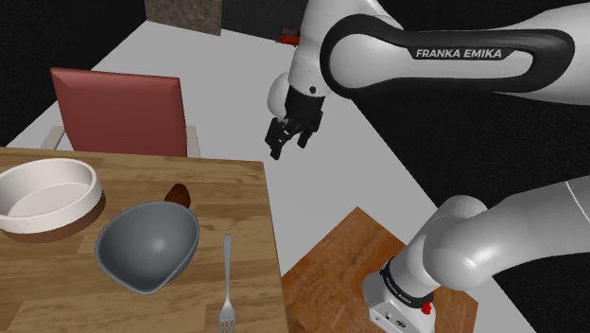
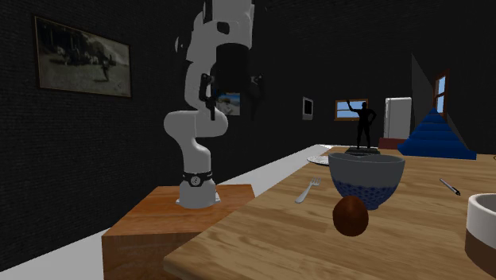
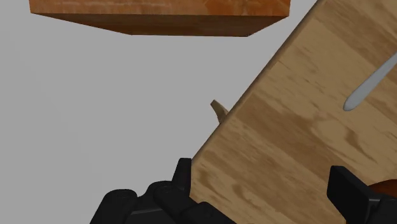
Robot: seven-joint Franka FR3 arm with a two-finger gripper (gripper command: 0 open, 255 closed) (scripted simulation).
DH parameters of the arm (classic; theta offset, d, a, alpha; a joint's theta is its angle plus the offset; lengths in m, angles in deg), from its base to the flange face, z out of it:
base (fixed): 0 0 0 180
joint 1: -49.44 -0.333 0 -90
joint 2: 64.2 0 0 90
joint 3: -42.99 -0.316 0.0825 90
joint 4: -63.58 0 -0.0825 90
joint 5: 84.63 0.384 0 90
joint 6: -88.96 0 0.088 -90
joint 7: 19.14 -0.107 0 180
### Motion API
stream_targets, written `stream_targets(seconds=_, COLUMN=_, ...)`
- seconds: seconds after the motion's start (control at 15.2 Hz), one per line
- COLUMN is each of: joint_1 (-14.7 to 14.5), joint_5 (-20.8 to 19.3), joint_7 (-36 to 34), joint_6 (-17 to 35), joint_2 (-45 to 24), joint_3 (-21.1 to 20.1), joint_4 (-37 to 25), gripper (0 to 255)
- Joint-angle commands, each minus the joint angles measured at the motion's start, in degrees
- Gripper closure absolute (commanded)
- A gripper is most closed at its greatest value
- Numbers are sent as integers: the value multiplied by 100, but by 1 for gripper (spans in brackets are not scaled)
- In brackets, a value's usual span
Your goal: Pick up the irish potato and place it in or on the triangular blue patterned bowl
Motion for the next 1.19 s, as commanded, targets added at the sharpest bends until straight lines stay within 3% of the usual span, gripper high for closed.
stream_targets(seconds=0.0, joint_1=-12, joint_5=-40, joint_7=-310, joint_6=129, joint_2=-375, joint_3=-222, joint_4=-227, gripper=0)
stream_targets(seconds=0.33, joint_1=-38, joint_5=-328, joint_7=-1134, joint_6=481, joint_2=-1408, joint_3=-748, joint_4=-804, gripper=0)
stream_targets(seconds=0.66, joint_1=-139, joint_5=-885, joint_7=-2036, joint_6=664, joint_2=-2575, joint_3=-1143, joint_4=-1579, gripper=0)
stream_targets(seconds=1.12, joint_1=-654, joint_5=-1843, joint_7=-3200, joint_6=540, joint_2=-4343, joint_3=-1266, joint_4=-3039, gripper=0)
